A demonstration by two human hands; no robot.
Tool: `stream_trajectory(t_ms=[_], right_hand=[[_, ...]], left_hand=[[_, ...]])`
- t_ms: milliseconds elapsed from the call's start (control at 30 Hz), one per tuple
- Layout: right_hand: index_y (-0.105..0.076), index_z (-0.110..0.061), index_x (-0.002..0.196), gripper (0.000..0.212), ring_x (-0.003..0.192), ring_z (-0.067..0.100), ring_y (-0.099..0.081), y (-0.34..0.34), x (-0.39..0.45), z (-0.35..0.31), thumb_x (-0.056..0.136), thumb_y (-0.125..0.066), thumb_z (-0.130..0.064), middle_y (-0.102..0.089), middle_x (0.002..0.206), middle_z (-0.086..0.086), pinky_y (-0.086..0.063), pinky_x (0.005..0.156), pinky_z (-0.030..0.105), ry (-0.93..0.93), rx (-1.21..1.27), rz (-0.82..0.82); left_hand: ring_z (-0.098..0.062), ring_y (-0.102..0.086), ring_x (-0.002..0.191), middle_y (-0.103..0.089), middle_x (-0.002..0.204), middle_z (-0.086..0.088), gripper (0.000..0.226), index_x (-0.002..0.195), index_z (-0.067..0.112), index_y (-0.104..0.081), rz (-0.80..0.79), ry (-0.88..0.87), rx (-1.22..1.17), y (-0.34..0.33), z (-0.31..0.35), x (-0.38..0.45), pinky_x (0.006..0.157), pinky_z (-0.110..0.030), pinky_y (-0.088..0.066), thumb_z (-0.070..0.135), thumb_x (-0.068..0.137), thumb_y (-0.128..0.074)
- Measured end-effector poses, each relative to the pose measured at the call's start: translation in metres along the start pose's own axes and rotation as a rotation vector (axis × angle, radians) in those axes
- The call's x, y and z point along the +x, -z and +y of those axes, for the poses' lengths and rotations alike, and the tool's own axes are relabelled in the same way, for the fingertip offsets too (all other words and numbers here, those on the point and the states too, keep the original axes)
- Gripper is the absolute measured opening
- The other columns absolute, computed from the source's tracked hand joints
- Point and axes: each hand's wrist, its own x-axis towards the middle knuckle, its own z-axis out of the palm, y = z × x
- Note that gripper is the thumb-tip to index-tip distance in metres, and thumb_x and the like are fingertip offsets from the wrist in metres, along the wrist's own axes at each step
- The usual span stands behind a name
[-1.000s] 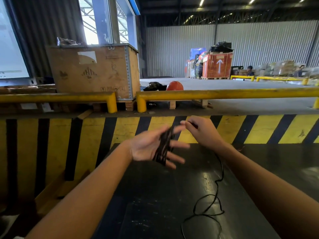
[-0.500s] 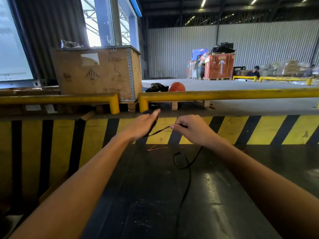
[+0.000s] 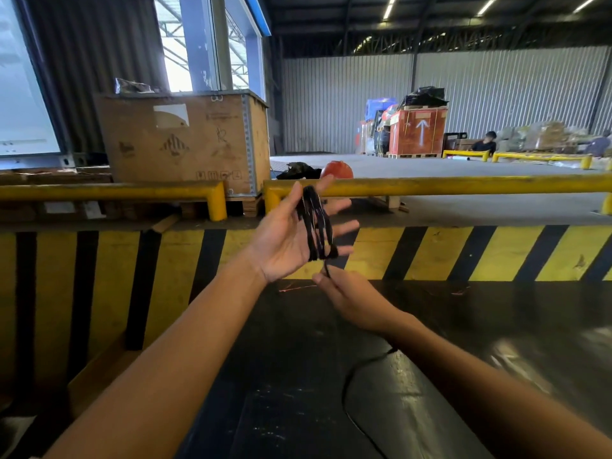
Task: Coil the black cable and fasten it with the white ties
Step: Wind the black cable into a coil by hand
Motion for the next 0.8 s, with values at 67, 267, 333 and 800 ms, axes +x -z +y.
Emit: stream_trajectory(t_ms=[67,267,333,800], right_hand=[[-0.047,-0.029,0.077,0.024,0.055,0.0,-0.048,-0.001,-0.001,-0.005,0.1,-0.038,-0.032,-0.05,0.064,-0.01,-0.039,0.054,0.017,0.052,-0.019,-0.07],[-0.056,-0.025,0.084,0.022,0.07,0.004,-0.055,0.041,0.0,0.009,0.097,-0.042,-0.036,-0.055,0.074,-0.011,-0.043,0.064,0.02,0.077,-0.263,-0.125],[-0.062,-0.022,0.084,0.023,0.068,0.003,-0.057,0.061,0.006,0.011,0.092,-0.05,-0.039,-0.06,0.073,-0.009,-0.043,0.062,0.02,0.094,-0.324,-0.043],[-0.051,-0.03,0.073,0.028,0.061,0.009,-0.056,-0.012,-0.02,0.024,0.099,-0.039,-0.035,-0.055,0.067,-0.006,-0.044,0.06,0.024,-0.107,-0.072,-0.128]], left_hand=[[-0.033,-0.043,0.129,-0.039,0.146,-0.008,0.045,0.132,0.032,-0.049,0.187,-0.159,0.036,0.002,0.005,0.005,0.093,-0.061,-0.045,0.049,0.098,-0.024],[-0.02,-0.054,0.109,-0.056,0.123,-0.01,0.046,0.136,0.028,-0.045,0.56,0.018,1.089,0.032,0.002,-0.005,0.087,-0.037,-0.045,0.047,0.1,-0.024],[-0.013,-0.056,0.085,-0.06,0.101,-0.005,0.046,0.123,0.026,-0.056,0.378,0.35,1.422,0.038,-0.015,-0.012,0.078,-0.035,-0.048,0.051,0.098,-0.027],[-0.029,-0.058,0.118,-0.059,0.133,-0.002,0.047,0.133,0.028,-0.051,-0.015,-0.023,0.102,-0.024,0.021,-0.004,0.09,-0.058,-0.049,0.047,0.099,-0.025]])
